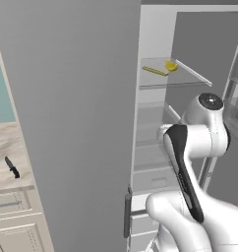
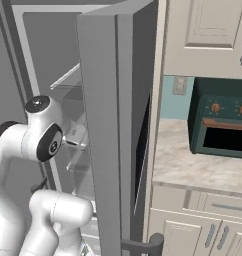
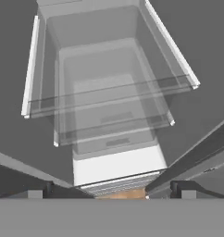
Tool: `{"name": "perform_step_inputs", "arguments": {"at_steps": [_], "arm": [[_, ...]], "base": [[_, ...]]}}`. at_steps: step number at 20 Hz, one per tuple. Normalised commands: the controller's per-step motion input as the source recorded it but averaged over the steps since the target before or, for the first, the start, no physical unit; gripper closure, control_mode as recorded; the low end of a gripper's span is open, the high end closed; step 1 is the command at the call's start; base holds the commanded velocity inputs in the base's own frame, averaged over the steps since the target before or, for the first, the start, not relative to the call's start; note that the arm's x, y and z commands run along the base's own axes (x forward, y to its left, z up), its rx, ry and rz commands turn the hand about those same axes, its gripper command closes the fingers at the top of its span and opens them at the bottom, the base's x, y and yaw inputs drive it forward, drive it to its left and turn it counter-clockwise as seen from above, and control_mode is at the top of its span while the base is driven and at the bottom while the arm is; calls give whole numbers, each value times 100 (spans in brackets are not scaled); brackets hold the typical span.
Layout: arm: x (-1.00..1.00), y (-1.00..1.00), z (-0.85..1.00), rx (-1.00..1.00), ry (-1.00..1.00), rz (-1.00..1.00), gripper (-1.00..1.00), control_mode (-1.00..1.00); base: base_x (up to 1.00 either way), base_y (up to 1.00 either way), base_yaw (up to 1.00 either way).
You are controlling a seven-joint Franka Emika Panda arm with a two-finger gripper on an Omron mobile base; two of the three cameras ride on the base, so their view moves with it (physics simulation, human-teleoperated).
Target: Retrieve the butter from the fridge and place it on a plate on the dining table. Then retrieve the butter knife by the fridge and place it near the plate.
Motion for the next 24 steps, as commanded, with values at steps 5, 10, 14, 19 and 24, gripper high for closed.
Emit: {"name": "perform_step_inputs", "arguments": {"at_steps": [5, 10, 14, 19, 24], "arm": [[0, 0, 76, -19, -23, 6, -100, -100], [0, -5, 65, -21, -9, 12, -100, -100], [0, -21, 73, -6, 0, 21, -100, -100], [22, 4, 38, -3, 1, 21, -100, -100], [48, 18, 22, -10, -4, 15, -100, -100]], "base": [[0, 0, 0], [0, 0, 0], [0, 0, 0], [0, 0, 0], [0, 0, 0]]}}
